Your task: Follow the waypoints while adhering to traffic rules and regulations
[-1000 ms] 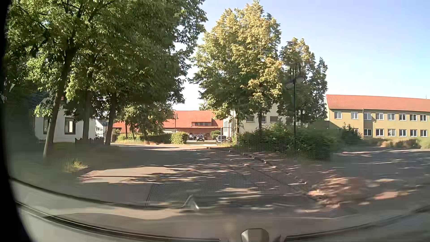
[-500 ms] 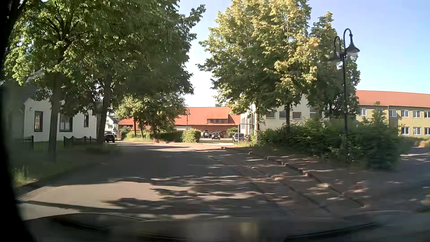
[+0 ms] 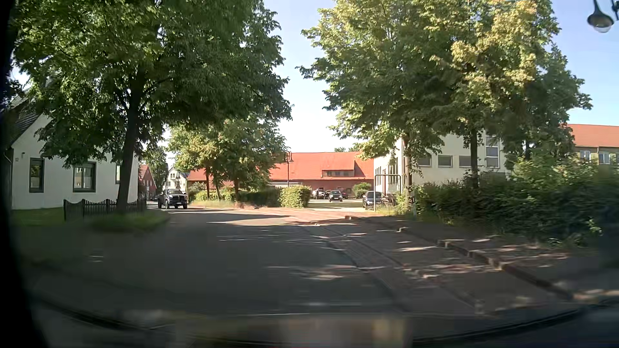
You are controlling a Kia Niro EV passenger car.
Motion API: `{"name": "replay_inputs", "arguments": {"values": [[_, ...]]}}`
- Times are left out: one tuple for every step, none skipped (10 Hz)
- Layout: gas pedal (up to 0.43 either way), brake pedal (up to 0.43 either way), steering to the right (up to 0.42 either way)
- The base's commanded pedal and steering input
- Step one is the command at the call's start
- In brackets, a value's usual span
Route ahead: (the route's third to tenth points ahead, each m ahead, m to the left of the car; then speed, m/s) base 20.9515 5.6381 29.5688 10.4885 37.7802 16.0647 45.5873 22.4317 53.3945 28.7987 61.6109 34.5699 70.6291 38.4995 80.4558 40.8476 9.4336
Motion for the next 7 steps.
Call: {"name": "replay_inputs", "arguments": {"values": [[0.189,0.006,-0.062],[0.189,0.006,-0.062],[0.169,0.006,-0.064],[0.169,0.006,-0.067],[0.169,0.006,-0.071],[0.169,0.006,-0.071],[0.169,0.006,-0.072]]}}
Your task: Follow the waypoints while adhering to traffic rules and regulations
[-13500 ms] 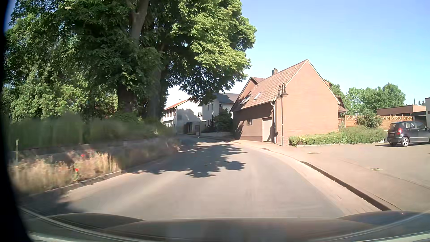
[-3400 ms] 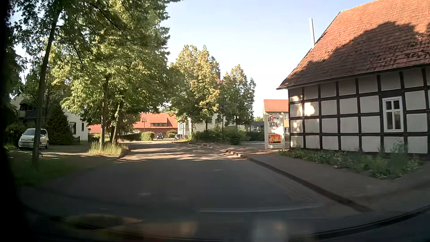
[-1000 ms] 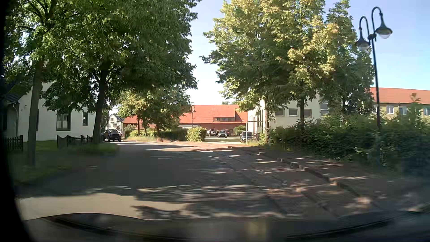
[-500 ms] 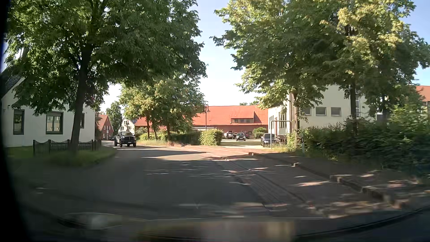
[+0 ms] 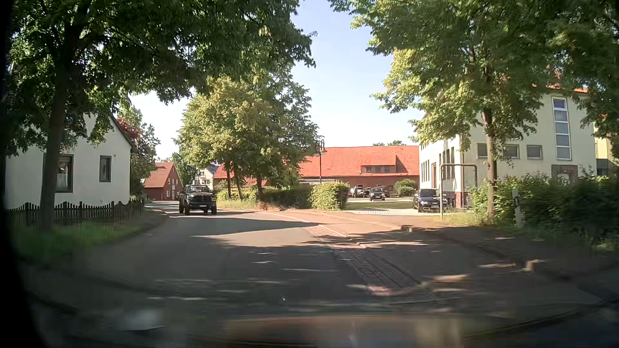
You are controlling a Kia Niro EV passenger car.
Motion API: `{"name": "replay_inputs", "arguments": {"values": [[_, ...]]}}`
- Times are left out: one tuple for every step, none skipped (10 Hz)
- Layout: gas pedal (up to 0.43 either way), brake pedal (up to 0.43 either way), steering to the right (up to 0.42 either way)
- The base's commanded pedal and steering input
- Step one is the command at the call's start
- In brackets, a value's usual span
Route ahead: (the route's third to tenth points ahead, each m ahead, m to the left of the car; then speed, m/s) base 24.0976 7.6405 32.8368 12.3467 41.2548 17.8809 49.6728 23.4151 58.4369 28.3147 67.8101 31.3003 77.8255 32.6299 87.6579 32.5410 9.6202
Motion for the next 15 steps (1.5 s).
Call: {"name": "replay_inputs", "arguments": {"values": [[0.169,0.006,-0.072],[0.169,0.006,-0.072],[0.169,0.006,-0.071],[0.157,0.006,-0.068],[0.138,0.006,-0.067],[0.138,0.006,-0.066],[0.138,0.006,-0.064],[0.138,0.006,-0.062],[0.13,0.006,-0.061],[0.118,0.006,-0.062],[0.13,0.006,-0.061],[0.13,0.006,-0.067],[0.13,0.006,-0.076],[0.13,0.006,-0.086],[0.13,0.006,-0.092]]}}
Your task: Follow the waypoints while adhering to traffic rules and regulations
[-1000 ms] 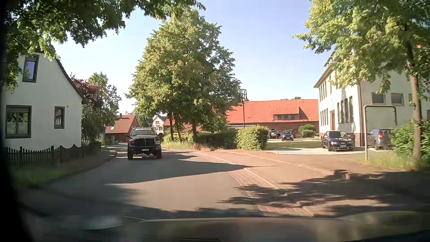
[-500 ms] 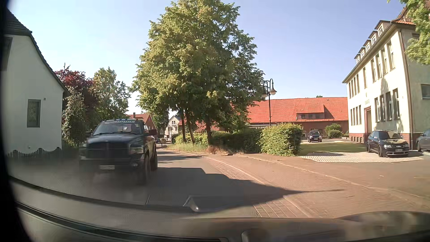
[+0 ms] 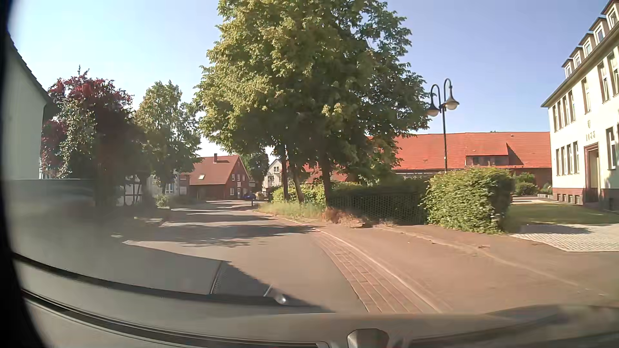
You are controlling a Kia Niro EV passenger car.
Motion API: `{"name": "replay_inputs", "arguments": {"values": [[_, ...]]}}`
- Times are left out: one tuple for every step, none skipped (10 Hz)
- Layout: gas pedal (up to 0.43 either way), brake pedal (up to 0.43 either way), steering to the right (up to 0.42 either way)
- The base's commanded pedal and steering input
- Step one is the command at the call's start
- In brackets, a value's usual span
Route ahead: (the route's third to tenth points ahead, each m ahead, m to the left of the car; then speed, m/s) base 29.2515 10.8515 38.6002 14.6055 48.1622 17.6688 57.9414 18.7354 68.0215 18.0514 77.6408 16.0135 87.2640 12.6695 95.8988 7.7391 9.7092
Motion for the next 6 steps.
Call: {"name": "replay_inputs", "arguments": {"values": [[0.13,0.006,-0.095],[0.13,0.006,-0.096],[0.13,0.006,-0.096],[0.13,0.006,-0.095],[0.13,0.006,-0.094],[0.13,0.006,-0.094]]}}
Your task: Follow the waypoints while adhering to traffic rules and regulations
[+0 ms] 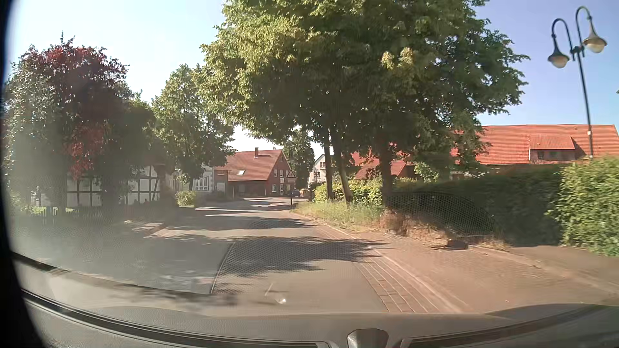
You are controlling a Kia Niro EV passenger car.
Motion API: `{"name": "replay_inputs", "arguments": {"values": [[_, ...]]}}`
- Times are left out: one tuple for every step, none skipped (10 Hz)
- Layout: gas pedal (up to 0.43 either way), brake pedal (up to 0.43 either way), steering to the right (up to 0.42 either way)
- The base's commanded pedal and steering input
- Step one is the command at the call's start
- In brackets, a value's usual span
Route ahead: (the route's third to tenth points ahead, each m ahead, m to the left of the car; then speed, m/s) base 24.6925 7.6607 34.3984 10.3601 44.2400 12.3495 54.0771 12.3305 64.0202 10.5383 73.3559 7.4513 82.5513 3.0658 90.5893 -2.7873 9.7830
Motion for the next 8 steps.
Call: {"name": "replay_inputs", "arguments": {"values": [[0.13,0.006,-0.093],[0.13,0.006,-0.092],[0.13,0.006,-0.09],[0.13,0.006,-0.087],[0.118,0.006,-0.085],[0.11,0.006,-0.082],[0.087,0.006,-0.08],[0.087,0.006,-0.076]]}}
